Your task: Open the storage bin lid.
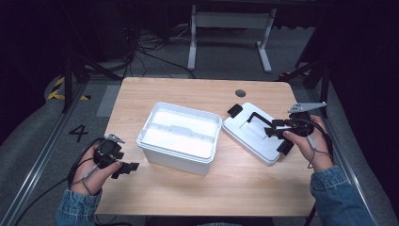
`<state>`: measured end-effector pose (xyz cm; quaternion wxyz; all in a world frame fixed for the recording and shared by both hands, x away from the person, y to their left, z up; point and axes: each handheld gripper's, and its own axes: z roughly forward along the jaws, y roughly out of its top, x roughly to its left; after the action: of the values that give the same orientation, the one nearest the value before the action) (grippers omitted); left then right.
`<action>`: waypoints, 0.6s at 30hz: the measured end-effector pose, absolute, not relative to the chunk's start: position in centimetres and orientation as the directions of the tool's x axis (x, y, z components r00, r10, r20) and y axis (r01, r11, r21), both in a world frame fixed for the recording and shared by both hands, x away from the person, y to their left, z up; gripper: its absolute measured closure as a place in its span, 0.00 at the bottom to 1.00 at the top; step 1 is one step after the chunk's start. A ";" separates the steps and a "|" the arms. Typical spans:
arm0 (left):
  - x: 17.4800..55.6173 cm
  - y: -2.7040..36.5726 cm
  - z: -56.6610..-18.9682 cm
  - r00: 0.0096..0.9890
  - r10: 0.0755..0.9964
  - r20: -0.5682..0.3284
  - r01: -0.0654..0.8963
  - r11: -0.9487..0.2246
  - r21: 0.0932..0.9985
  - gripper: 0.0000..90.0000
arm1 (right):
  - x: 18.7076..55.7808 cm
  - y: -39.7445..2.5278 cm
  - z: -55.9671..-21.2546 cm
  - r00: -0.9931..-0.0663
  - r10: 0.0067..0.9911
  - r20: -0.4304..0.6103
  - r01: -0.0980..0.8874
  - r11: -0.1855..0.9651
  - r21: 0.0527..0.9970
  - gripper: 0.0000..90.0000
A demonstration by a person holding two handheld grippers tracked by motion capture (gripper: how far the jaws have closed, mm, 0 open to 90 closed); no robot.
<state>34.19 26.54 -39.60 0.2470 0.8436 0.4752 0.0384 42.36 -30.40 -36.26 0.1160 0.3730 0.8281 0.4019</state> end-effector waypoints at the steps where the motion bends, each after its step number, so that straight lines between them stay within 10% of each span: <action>1: 34.2 26.5 -39.6 0.548 0.819 -0.168 0.781 -0.430 0.452 0.27 | 41.7 -29.9 -36.0 -0.705 0.700 0.117 0.525 0.403 0.749 0.50; 18: 34.3 26.3 -39.6 0.558 0.815 -0.154 0.773 -0.444 0.453 0.27 | 37.0 -26.2 -36.0 -0.774 0.622 0.121 0.489 0.466 0.737 0.50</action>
<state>34.29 26.26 -39.64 0.2431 0.8485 0.4681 0.0432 36.96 -26.19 -36.02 0.0824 0.3260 0.8521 0.4012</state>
